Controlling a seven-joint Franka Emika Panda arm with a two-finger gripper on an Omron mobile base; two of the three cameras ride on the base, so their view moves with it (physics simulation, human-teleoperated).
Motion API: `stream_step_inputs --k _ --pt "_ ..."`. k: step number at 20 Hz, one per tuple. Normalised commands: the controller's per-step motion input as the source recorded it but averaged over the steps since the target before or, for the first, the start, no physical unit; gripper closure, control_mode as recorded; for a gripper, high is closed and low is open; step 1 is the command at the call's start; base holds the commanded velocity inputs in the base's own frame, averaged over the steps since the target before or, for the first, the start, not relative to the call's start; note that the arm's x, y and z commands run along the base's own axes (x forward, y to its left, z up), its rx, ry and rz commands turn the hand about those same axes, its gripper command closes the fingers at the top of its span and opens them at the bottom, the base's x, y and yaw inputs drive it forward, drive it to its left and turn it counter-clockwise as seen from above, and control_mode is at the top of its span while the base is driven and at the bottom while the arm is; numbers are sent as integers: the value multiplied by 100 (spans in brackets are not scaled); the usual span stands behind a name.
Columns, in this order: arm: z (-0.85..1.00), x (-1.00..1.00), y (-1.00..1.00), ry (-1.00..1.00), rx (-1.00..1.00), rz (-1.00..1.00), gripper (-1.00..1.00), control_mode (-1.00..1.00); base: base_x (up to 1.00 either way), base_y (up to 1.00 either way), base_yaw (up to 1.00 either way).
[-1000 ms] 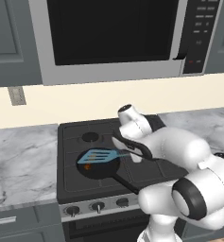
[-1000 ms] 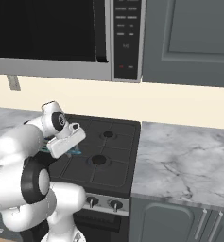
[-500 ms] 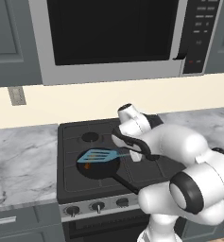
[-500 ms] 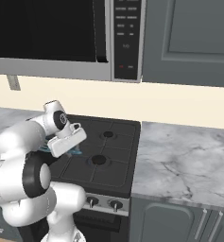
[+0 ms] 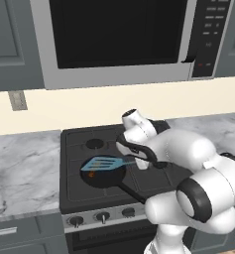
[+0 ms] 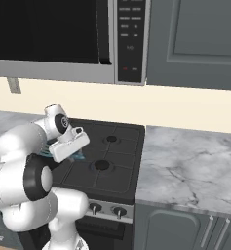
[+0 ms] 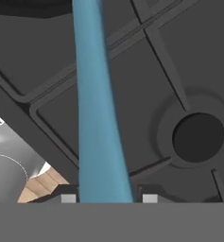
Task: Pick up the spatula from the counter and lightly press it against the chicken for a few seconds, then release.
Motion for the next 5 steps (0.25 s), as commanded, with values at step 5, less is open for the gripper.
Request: stream_step_inputs --k 5 --pt "-4 0 0 -3 -12 -1 100 -100 0 0 0"
